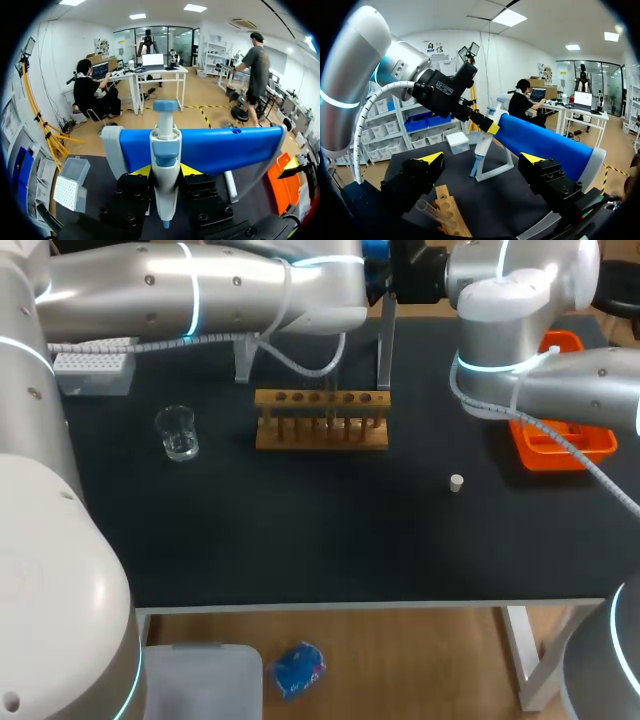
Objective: Invert the test tube, pick up the pipette, mount the tip to pipette, aspirate from beaker and dispense into the tube, eject the tip, return the pipette, and cap with the stopper.
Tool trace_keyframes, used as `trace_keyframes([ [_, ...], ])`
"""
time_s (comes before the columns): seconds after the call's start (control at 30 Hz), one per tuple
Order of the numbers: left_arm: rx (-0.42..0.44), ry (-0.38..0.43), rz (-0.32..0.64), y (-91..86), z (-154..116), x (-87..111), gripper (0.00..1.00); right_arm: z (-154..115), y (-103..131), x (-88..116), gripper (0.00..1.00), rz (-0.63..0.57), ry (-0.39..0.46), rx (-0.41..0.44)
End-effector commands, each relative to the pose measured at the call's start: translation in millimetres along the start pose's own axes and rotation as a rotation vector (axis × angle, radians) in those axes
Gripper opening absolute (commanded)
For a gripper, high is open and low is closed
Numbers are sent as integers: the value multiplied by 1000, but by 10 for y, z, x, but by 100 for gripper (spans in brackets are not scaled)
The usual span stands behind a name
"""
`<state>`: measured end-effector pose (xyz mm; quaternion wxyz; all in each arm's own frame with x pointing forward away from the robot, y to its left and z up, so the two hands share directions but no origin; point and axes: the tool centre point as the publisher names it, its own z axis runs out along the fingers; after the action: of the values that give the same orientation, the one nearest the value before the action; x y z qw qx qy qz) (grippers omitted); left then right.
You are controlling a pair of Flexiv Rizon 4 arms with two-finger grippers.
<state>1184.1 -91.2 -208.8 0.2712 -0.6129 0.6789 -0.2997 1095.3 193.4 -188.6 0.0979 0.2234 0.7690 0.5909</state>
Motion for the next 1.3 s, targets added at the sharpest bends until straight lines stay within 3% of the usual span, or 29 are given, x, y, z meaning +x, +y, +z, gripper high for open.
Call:
trace_keyframes([
  [0.03, -18, 3, 2, -31, 78, 8, 0, 0, 1, -6, 100, 0, 1, 2],
  [0.73, -57, 19, -13, 51, 150, 12, 0, 0, 1, -6, 100, 0, 1, 2],
  [0.77, -57, 20, -15, 55, 142, 12, 59, 0, 1, -6, 100, 0, 1, 2],
  [0.8, -56, 20, -18, 61, 135, 11, 100, 0, 1, -6, 100, 0, 1, 2],
  [1.3, -42, 8, -26, 116, -85, 26, 100, 0, 1, -6, 100, 0, 1, 2],
])
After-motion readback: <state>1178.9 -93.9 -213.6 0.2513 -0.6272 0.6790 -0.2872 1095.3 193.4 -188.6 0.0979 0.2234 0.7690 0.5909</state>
